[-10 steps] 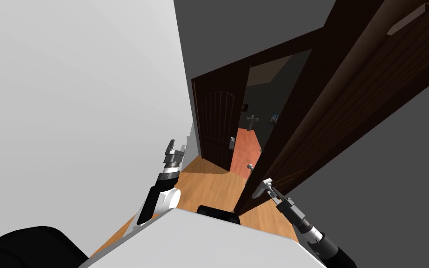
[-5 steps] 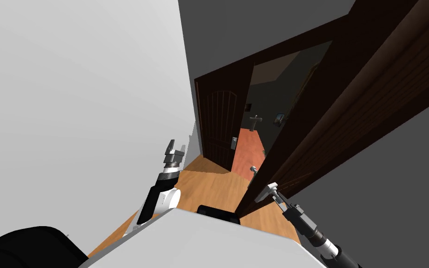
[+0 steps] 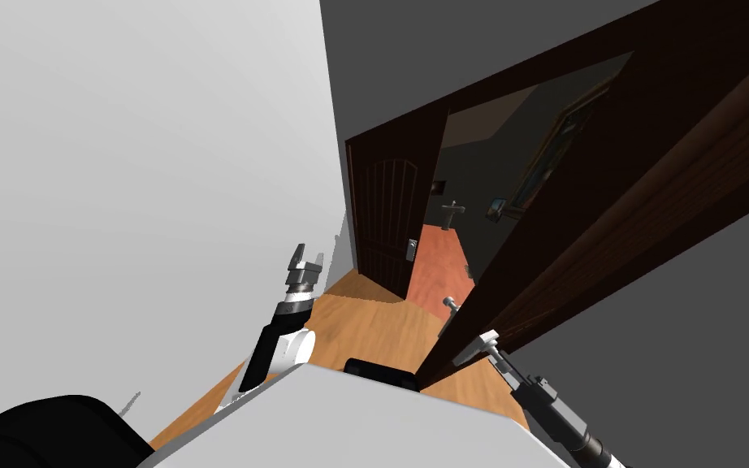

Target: Pull the door open

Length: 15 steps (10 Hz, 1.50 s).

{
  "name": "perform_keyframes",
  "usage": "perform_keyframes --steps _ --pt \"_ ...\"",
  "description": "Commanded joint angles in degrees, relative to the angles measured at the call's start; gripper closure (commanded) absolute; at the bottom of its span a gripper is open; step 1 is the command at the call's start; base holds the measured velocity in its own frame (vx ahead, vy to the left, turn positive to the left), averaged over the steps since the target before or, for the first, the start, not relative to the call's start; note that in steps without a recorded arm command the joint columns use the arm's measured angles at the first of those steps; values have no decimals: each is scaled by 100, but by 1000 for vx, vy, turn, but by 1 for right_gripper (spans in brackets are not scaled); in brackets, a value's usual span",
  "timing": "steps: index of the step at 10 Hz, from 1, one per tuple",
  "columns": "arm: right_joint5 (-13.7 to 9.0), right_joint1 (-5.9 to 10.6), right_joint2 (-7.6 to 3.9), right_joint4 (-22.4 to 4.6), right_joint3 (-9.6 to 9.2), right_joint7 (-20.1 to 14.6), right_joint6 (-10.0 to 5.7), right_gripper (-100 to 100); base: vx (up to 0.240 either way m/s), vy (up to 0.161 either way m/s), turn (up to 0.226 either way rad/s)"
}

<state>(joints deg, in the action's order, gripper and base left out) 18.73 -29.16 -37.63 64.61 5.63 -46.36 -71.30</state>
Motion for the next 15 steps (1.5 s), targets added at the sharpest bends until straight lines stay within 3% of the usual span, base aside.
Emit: perform_keyframes --steps 1,6,7,12,15 --pt "-19 -51 -50 -185 40 7 -249 100 -58 -51 86" --pt "-63 -199 -151 -475 145 27 -730 100 -97 -56 54" --pt "-44 -143 -118 -432 108 35 -651 100 -60 -28 19" --pt "49 -111 -66 -569 126 69 -825 100 105 97 49" --pt "148 -85 -14 -715 148 102 -1013 100 95 138 69"
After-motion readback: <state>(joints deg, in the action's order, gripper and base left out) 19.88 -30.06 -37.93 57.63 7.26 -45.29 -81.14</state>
